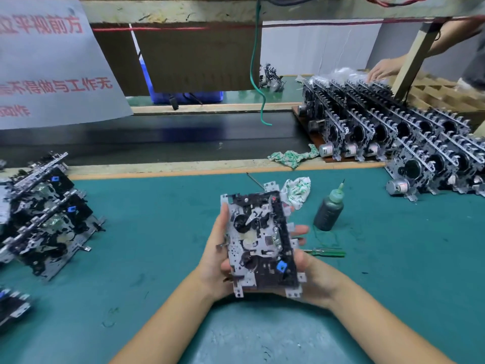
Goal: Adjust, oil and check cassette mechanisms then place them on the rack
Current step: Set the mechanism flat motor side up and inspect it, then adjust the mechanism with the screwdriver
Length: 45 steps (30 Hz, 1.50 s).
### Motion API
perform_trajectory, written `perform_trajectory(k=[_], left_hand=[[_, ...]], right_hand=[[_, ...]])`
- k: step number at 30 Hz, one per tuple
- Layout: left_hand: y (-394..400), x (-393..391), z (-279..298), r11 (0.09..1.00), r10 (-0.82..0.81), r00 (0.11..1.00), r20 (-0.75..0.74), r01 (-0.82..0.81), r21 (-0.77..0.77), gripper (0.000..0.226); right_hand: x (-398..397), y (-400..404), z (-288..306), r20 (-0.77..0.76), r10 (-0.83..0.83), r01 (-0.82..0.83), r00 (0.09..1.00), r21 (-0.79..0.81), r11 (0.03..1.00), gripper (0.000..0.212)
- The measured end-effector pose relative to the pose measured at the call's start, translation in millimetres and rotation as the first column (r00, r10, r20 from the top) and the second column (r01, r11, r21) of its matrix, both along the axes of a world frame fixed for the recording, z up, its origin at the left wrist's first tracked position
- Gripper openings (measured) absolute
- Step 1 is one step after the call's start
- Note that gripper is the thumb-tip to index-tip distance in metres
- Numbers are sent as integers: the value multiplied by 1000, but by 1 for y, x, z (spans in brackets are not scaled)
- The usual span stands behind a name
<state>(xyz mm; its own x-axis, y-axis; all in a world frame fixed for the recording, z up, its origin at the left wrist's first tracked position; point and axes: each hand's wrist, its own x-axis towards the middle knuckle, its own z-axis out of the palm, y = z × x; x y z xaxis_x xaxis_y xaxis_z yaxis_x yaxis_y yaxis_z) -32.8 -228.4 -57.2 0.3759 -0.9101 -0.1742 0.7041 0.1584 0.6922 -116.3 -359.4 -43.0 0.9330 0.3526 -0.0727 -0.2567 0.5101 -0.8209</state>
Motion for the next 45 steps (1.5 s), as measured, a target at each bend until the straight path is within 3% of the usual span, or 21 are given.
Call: perform_trajectory(k=[1,5,6,8,9,10,12,15,16,18,20,22,24,26,29,33,36,38,40,42,45], left_hand=[[-1,-2,-1,995,-21,999,-27,18,-97,108],[2,-5,-3,962,-114,993,-17,106,-252,95],[3,-4,-4,957,-104,994,-19,95,-274,94],[7,1,-5,951,-59,997,-51,41,-306,95],[9,4,-6,952,-43,995,-95,11,-307,97],[9,6,-7,953,-24,990,-140,-20,-301,100],[7,8,-8,961,47,984,-171,-91,-263,100],[2,10,-12,973,137,974,-179,-166,-159,93],[1,12,-14,977,150,972,-182,-174,-125,92],[0,14,-19,978,173,965,-198,-191,-80,88],[0,15,-23,979,185,956,-227,-199,-40,87],[-1,18,-25,977,203,943,-263,-211,-4,88],[-2,20,-27,973,221,921,-320,-229,14,89],[-3,21,-27,971,231,905,-359,-237,27,90],[-5,21,-26,974,224,902,-369,-220,54,95],[-5,23,-22,984,179,922,-345,-160,82,93],[-5,25,-23,986,165,928,-335,-145,82,89],[-4,25,-23,987,155,932,-327,-137,79,88],[-4,25,-22,990,141,933,-331,-125,70,87],[-4,24,-21,992,128,934,-334,-116,56,85],[-4,23,-22,992,126,934,-336,-115,50,84]], right_hand=[[0,0,-4,-12,25,-24,1000,17,1000,82],[-2,-4,-2,37,83,-65,996,-357,932,74],[-2,-6,0,61,55,-21,997,-457,889,62],[-3,-11,0,141,-33,112,989,-601,791,17],[-2,-15,2,182,-88,186,979,-635,750,5],[-1,-18,3,245,-174,297,954,-673,678,13],[0,-30,3,395,-424,561,815,-722,406,10],[-1,-49,-1,698,-600,746,391,-622,-238,40],[-1,-55,-2,763,-590,763,263,-539,-357,38],[0,-60,-5,795,-596,794,118,-435,-424,30],[4,-63,-11,726,-672,783,148,-501,-369,45],[9,-67,-21,599,-739,711,308,-661,-239,62],[11,-69,-29,439,-763,580,474,-808,-104,53],[12,-70,-32,409,-698,463,587,-877,-125,39],[13,-61,-31,471,-576,530,668,-845,-76,31],[13,-48,-21,567,-586,736,579,-672,77,25],[13,-46,-14,482,-723,838,495,-484,252,21],[13,-46,-11,339,-805,865,486,-318,388,26],[15,-44,-6,88,-858,862,507,-42,505,13],[18,-44,-1,-155,-844,857,514,146,495,5],[17,-44,-2,-238,-826,856,511,51,515,24]])
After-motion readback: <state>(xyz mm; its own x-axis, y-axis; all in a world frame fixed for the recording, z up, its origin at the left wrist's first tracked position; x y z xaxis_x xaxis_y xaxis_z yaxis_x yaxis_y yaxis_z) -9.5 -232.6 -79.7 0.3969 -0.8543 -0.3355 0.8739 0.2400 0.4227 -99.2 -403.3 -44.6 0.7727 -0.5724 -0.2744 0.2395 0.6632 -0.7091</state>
